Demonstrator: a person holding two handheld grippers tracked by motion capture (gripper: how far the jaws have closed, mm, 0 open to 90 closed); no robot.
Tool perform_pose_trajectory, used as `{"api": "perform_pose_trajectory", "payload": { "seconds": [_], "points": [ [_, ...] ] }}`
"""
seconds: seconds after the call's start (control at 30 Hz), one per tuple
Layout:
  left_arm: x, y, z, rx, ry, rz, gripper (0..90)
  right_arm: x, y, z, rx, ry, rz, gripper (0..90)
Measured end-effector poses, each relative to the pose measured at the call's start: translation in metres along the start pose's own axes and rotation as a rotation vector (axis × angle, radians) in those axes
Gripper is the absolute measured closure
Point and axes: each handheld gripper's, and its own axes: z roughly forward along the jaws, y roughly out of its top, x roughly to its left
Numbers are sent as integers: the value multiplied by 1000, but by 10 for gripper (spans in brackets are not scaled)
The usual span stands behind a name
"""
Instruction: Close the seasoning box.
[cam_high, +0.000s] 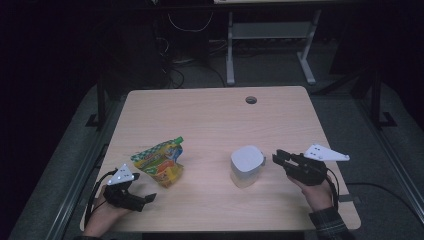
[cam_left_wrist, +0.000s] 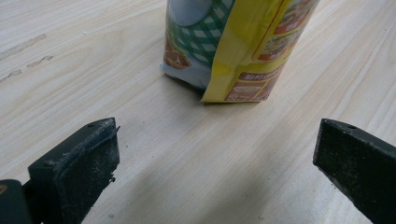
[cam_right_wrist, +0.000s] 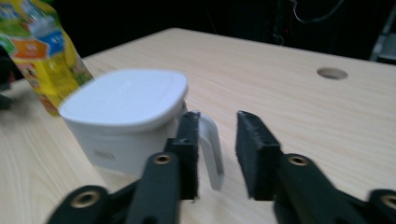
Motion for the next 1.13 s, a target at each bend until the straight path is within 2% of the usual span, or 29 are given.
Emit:
{"api": "perform_pose_trajectory", "payload": {
  "seconds": [0.4, 0.53, 0.6, 0.77, 0.9, 1.13],
  "points": [
    [0, -2, -1, 5, 2, 4, 0, -8, -21, -6, 52, -54, 12, 374],
    [0, -2, 0, 5, 1, 2, 0, -13, -32, -4, 110, -65, 16, 295],
    [0, -2, 0, 7, 0, 3, 0, -16, -36, -3, 132, -68, 33, 265],
    [-1, -2, 1, 10, -2, 8, 0, -20, -43, 5, 170, -91, 16, 180],
    [0, -2, 2, 17, -6, 15, 0, -22, -47, 11, 203, -102, 16, 159],
    [0, -2, 4, 16, -9, 13, 0, -22, -48, 12, 204, -107, 17, 156]
  ]
}}
